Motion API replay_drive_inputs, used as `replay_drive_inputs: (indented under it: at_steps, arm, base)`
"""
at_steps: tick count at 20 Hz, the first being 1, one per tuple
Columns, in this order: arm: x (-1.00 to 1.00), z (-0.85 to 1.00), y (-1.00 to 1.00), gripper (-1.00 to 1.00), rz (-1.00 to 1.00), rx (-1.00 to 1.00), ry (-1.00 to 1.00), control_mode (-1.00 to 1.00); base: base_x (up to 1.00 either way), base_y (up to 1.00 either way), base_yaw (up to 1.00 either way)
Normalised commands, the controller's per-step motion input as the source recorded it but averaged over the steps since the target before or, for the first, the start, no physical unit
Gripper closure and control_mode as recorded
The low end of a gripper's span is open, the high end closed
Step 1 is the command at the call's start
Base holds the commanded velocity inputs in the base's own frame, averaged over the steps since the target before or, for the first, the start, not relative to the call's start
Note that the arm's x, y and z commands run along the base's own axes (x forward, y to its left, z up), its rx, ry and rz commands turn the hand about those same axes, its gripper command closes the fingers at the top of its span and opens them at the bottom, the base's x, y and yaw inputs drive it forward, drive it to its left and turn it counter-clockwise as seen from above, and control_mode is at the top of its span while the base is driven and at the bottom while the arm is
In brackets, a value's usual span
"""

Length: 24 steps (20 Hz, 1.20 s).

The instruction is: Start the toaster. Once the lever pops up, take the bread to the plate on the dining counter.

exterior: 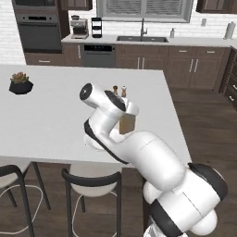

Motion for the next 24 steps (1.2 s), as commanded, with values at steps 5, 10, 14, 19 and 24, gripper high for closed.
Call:
replay_drive_inputs:
  at_steps: [5, 10, 14, 19, 24]
  arm:
    - [0.6, -0.27, 0.47, 1.0, 0.0, -0.02, 0.17, -1.0]
    - [0.47, -0.55, 0.24, 1.0, 0.0, -0.08, 0.22, -1.0]
    - [0.41, -0.57, 0.08, 1.0, 0.0, -0.07, 0.22, -1.0]
    - [0.41, -0.49, 0.13, 1.0, 0.0, -0.06, 0.15, -1.0]
    - [0.29, -0.55, 0.26, 1.0, 0.0, -0.07, 0.08, -1.0]
  base:
    - [0.0, 0.0, 0.0]
    - [0.0, 0.0, 0.0]
    - [0.0, 0.0, 0.0]
    - [0.0, 0.0, 0.0]
    - [0.0, 0.0, 0.0]
